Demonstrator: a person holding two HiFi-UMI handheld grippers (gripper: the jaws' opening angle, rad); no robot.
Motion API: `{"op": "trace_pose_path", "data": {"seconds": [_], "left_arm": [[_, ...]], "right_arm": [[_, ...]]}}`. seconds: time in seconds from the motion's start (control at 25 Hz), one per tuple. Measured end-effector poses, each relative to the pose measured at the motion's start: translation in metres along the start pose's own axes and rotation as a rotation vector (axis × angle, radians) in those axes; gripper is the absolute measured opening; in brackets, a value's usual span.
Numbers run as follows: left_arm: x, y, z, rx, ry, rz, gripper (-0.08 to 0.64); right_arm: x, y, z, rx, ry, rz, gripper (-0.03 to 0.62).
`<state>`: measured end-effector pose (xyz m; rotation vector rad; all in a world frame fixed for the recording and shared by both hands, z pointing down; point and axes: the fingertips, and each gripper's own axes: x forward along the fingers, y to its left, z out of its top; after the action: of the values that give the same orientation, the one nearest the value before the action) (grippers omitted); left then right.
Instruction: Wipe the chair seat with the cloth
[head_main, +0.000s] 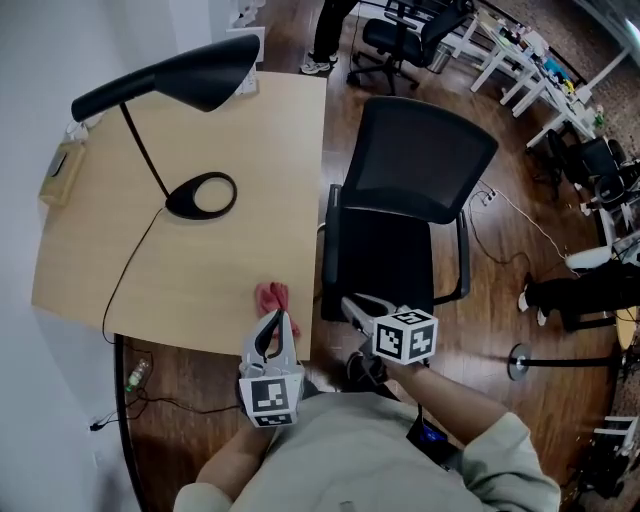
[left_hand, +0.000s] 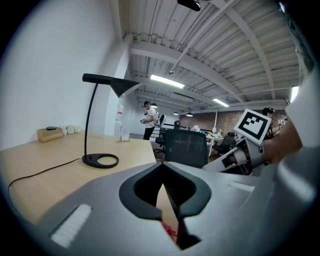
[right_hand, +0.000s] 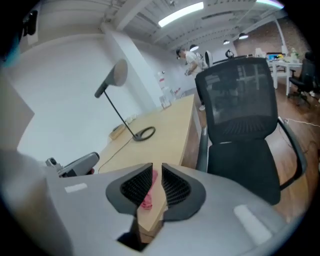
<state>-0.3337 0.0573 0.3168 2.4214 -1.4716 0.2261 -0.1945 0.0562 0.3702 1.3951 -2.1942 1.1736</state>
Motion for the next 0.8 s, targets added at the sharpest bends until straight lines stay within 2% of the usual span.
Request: {"op": "trace_pose_path", "data": {"seconds": [0.16,0.32,0.4,0.52,0.64,0.8], "left_arm": [[0.006,-0.028,0.023,0.023,-0.026,-0.057,0.005],[0.006,-0.065,0.040,0.057,-0.028,-0.089,0.003],[0.004,-0.088,0.050,0.058,-0.025,-0.123,0.003],[-0.002,-0.125,0.065,0.067,-0.041,-0.161,0.003],[-0.011,-0.159,0.076,0.076,-0.066,-0.154,0.003],[-0.026,-0.204,0.072,0.082,-0.082,-0.140,0.005]], "right_arm": [[-0.073,-0.013,0.050,-0.109,-0.221,-0.057,0.001],[-0.145,-0.026,0.069,-0.266,-0.353,-0.171,0.000],[-0.180,-0.032,0.073,-0.315,-0.407,-0.225,0.000],[-0.230,-0.040,0.073,-0.323,-0.500,-0.273,0.000],[-0.273,-0.047,0.063,-0.299,-0.580,-0.304,0.000],[-0.312,-0.055,0.045,-0.332,-0.608,-0.292,0.000]]}}
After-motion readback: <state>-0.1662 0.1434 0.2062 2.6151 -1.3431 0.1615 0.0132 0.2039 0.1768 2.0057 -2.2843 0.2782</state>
